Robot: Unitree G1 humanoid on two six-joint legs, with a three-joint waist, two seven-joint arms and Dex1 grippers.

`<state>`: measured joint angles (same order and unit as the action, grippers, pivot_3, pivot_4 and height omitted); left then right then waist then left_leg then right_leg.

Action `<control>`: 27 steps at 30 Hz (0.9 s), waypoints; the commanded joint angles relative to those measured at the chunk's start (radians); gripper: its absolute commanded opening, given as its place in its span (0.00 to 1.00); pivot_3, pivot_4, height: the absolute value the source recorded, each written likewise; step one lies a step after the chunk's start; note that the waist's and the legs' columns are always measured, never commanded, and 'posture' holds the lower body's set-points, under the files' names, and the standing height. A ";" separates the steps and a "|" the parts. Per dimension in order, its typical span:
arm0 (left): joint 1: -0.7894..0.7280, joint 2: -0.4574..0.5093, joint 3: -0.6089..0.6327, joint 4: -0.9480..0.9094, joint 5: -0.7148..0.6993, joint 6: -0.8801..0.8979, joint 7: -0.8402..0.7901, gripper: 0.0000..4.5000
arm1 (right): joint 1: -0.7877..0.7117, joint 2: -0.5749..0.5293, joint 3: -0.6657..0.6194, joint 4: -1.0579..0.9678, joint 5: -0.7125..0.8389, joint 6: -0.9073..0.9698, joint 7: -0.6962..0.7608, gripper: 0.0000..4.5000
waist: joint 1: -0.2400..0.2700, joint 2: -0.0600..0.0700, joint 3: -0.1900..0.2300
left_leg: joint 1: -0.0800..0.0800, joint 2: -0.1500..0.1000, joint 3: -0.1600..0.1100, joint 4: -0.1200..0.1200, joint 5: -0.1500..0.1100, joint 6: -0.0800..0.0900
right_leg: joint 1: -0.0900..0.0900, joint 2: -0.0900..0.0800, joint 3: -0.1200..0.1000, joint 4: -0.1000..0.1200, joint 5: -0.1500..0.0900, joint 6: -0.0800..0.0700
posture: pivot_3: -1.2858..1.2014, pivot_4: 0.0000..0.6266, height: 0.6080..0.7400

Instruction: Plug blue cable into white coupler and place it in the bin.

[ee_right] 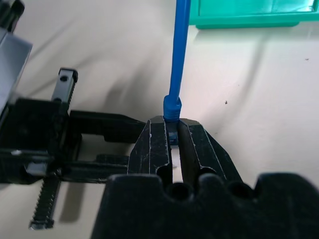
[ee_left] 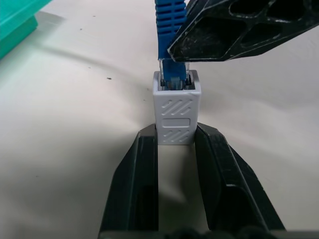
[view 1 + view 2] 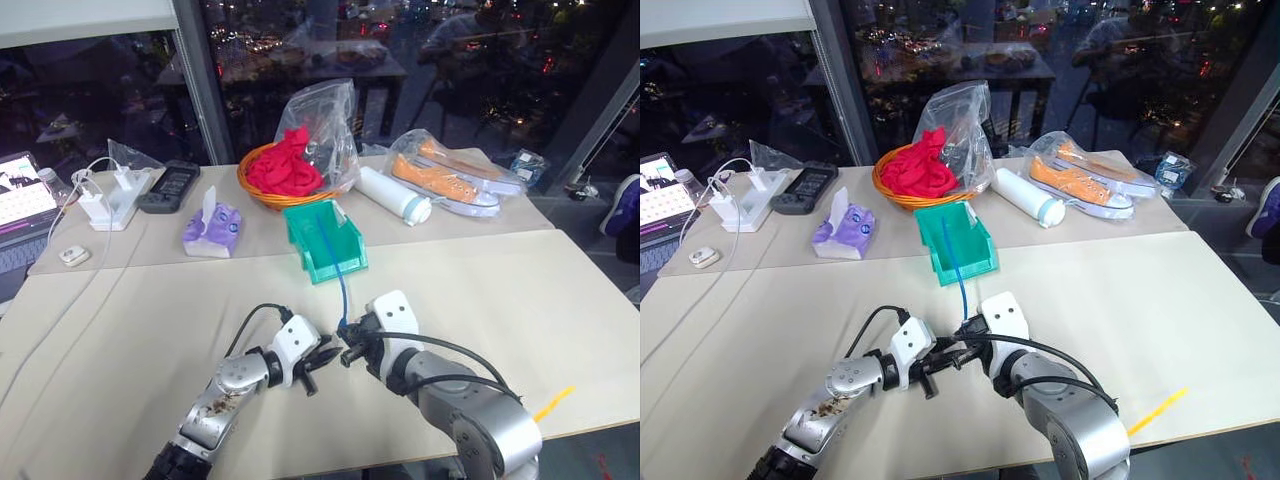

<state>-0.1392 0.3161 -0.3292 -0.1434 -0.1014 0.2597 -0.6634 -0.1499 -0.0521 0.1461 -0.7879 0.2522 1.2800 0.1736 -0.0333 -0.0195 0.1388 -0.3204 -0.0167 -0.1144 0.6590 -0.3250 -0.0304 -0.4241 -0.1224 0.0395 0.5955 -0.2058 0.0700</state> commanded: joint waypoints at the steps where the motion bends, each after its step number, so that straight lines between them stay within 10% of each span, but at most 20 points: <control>1: 0.001 -0.008 -0.028 -0.028 0.008 -0.027 -0.012 0.13 | -0.045 0.102 -0.168 -0.035 0.096 -0.040 0.024 0.00 | 0.002 0.001 0.003 | -0.001 0.000 0.000 0.000 0.001 -0.001 | -0.001 0.000 0.000 0.000 0.004 -0.006 | 0.52 0.24 0.94; 27: 0.008 -0.012 -0.026 -0.024 0.004 -0.027 -0.002 0.13 | -0.116 0.124 -0.370 -0.052 0.451 -0.023 -0.026 0.00 | 0.005 0.007 0.011 | -0.016 -0.002 0.000 0.002 0.000 -0.003 | -0.015 -0.001 0.000 0.000 0.005 -0.006 | 0.52 0.24 0.94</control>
<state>-0.1593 0.2987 -0.3117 -0.1875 -0.1098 0.2164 -0.6426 -0.1907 0.0684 -0.2349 -0.7719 0.6474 1.3373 0.1280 -0.0285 -0.0125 0.1494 -0.3360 -0.0183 -0.1141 0.6610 -0.3248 -0.0333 -0.4395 -0.1234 0.0396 0.5958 -0.2011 0.0642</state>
